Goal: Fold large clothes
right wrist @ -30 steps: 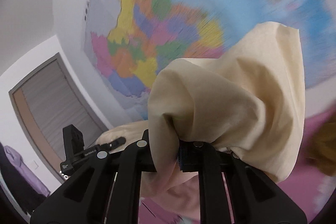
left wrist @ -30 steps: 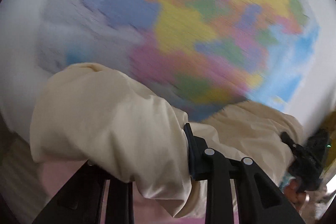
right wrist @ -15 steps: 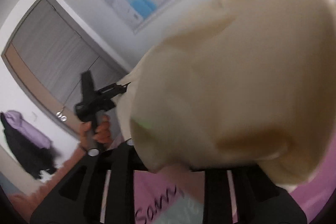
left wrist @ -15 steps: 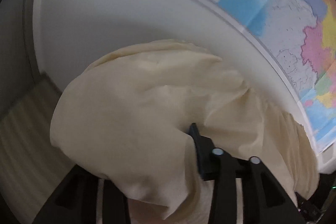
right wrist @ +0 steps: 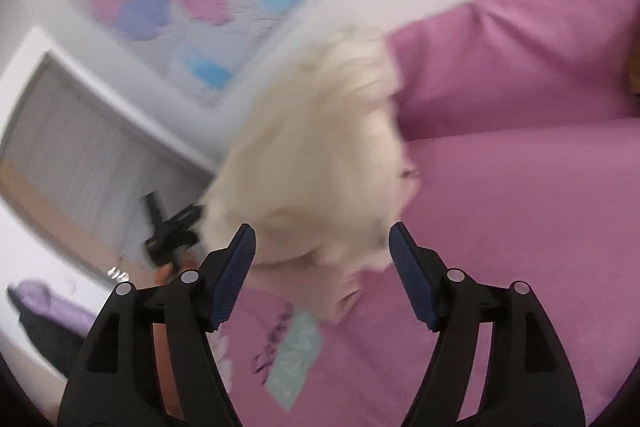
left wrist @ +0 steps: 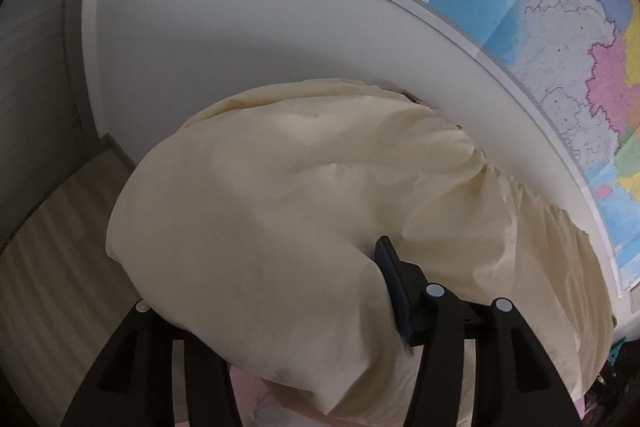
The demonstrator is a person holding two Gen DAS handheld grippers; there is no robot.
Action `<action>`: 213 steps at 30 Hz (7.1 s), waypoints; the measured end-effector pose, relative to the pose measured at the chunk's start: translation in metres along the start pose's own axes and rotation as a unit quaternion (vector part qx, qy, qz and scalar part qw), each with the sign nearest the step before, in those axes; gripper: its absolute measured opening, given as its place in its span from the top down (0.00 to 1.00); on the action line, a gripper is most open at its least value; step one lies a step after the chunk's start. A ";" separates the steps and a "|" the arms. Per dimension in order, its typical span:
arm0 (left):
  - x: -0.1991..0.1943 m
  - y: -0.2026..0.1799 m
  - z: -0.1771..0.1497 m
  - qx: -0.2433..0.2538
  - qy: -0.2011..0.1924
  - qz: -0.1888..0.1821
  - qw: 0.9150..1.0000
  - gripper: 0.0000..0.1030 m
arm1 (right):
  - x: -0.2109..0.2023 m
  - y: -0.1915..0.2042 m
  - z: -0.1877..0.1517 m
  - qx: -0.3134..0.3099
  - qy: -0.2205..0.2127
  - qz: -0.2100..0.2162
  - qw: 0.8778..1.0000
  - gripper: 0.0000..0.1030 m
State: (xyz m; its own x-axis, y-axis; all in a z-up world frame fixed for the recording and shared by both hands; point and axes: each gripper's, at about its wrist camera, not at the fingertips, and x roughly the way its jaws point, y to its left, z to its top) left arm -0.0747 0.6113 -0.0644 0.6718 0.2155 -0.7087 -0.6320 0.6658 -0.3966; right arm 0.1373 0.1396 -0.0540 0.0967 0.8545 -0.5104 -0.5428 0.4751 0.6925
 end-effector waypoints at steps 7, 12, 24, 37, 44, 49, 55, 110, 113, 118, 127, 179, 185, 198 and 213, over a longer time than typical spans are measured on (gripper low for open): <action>-0.009 -0.015 0.002 0.010 0.000 0.065 0.998 0.49 | -0.011 0.039 -0.008 -0.156 0.002 -0.030 0.987 0.88; -0.069 -0.028 -0.020 0.038 -0.059 0.055 0.996 0.47 | -0.027 0.054 -0.016 -0.220 -0.007 -0.066 0.973 0.94; -0.033 -0.033 -0.015 0.085 -0.025 0.142 0.986 0.35 | 0.005 0.061 -0.036 -0.298 0.062 -0.101 0.947 0.93; -0.114 -0.064 -0.039 0.118 -0.102 0.088 0.984 0.30 | -0.023 0.054 -0.022 -0.241 0.019 -0.082 0.967 0.95; -0.086 -0.133 -0.085 0.197 -0.038 -0.033 0.979 0.30 | 0.041 0.044 -0.023 -0.213 0.074 -0.114 0.968 0.97; -0.080 -0.160 -0.107 0.220 -0.040 -0.074 0.972 0.30 | 0.002 0.064 -0.025 -0.239 0.033 -0.129 0.962 0.89; -0.070 -0.188 -0.134 0.267 -0.041 -0.056 0.961 0.30 | 0.007 0.111 -0.027 -0.289 0.010 -0.081 0.954 0.82; -0.175 -0.185 -0.246 0.163 -0.100 0.102 0.976 0.06 | -0.054 0.114 -0.150 -0.293 -0.042 -0.136 0.945 0.05; -0.176 -0.185 -0.246 0.160 -0.100 0.105 0.976 0.06 | -0.055 0.115 -0.151 -0.294 -0.044 -0.138 0.945 0.05; -0.177 -0.185 -0.246 0.156 -0.100 0.108 0.977 0.06 | -0.057 0.117 -0.152 -0.300 -0.051 -0.142 0.942 0.05; -0.178 -0.187 -0.247 0.162 -0.108 0.116 0.974 0.06 | -0.059 0.116 -0.150 -0.294 -0.055 -0.133 0.945 0.05; -0.179 -0.191 -0.248 0.176 -0.115 0.124 0.970 0.06 | -0.062 0.118 -0.148 -0.283 -0.069 -0.121 0.949 0.05; -0.181 -0.190 -0.248 0.175 -0.116 0.125 0.970 0.06 | -0.062 0.119 -0.148 -0.284 -0.069 -0.121 0.949 0.05; -0.182 -0.190 -0.247 0.174 -0.121 0.132 0.968 0.06 | -0.060 0.124 -0.150 -0.286 -0.073 -0.123 0.948 0.05; -0.185 -0.190 -0.250 0.183 -0.133 0.139 0.964 0.06 | -0.063 0.125 -0.151 -0.285 -0.071 -0.120 0.948 0.05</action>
State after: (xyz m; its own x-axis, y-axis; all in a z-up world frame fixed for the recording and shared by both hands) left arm -0.1754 0.2665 -0.0037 0.6017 0.5653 -0.5643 -0.6558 0.7529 0.0552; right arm -0.0625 0.1132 -0.0127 0.3634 0.7751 -0.5168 -0.8498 0.5031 0.1570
